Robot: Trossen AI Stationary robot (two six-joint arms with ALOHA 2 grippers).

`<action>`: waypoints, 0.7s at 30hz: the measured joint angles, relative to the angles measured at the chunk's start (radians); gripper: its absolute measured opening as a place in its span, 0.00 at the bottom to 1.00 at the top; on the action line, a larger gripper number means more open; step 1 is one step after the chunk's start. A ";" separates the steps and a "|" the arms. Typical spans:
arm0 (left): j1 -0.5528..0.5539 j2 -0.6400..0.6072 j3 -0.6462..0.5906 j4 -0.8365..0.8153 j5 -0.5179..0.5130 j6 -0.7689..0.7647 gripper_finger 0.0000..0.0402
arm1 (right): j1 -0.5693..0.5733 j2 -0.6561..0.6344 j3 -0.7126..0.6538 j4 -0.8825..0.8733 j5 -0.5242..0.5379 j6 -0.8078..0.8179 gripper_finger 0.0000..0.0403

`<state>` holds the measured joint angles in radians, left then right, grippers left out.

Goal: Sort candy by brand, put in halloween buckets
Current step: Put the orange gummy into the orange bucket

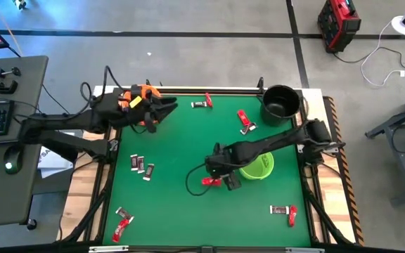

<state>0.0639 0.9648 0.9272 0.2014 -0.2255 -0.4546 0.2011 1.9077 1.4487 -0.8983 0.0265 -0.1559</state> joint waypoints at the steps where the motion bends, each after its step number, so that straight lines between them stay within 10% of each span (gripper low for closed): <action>1: 0.000 0.002 0.000 0.026 0.004 -0.003 0.37 | 0.000 0.019 0.000 0.024 0.000 0.000 0.67; 21: 0.003 -0.132 0.000 0.199 -0.005 0.193 0.37 | -0.017 0.106 -0.015 0.060 0.029 0.119 0.50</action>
<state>0.0669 0.8327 0.9272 0.4004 -0.2302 -0.2619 0.1841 2.0140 1.4333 -0.8379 0.0557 -0.0367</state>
